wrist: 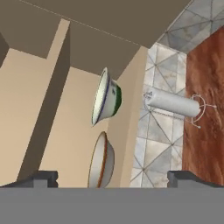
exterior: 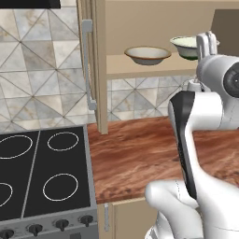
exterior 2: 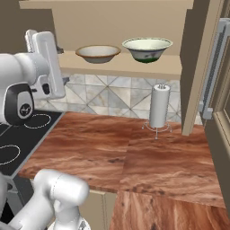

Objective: Move the bowls from the cabinet to the plates on the dining table.

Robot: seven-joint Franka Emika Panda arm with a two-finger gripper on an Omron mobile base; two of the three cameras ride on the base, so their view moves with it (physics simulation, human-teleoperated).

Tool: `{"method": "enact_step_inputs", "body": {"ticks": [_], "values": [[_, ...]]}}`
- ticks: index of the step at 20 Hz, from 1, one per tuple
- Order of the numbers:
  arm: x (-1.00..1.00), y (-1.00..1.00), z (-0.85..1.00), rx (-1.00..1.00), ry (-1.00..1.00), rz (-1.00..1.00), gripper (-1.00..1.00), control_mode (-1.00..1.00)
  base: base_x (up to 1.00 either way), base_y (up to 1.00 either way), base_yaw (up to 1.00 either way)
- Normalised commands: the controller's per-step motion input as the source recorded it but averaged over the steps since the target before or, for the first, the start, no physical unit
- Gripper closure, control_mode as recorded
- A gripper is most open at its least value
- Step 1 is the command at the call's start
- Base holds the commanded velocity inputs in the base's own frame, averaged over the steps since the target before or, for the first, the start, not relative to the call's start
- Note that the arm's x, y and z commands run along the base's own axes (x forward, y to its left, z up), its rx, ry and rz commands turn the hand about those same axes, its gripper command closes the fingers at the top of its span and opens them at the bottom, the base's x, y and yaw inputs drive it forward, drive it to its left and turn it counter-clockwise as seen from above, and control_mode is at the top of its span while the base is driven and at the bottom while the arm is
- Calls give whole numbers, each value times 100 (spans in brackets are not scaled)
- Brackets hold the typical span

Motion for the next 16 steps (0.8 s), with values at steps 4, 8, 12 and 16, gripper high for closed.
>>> {"method": "enact_step_inputs", "body": {"ticks": [4, 8, 12, 16], "values": [[15, -3, -2, 19, -3, 6, -100, -100, 0, 0, 0], [22, -4, -1, 13, 1, 10, -100, -100, 0, 0, 0], [33, -3, 0, 1, 6, 8, -100, -100, 0, 0, 0], [19, 0, 0, -1, -1, 11, -100, -100, 0, 0, 0]]}}
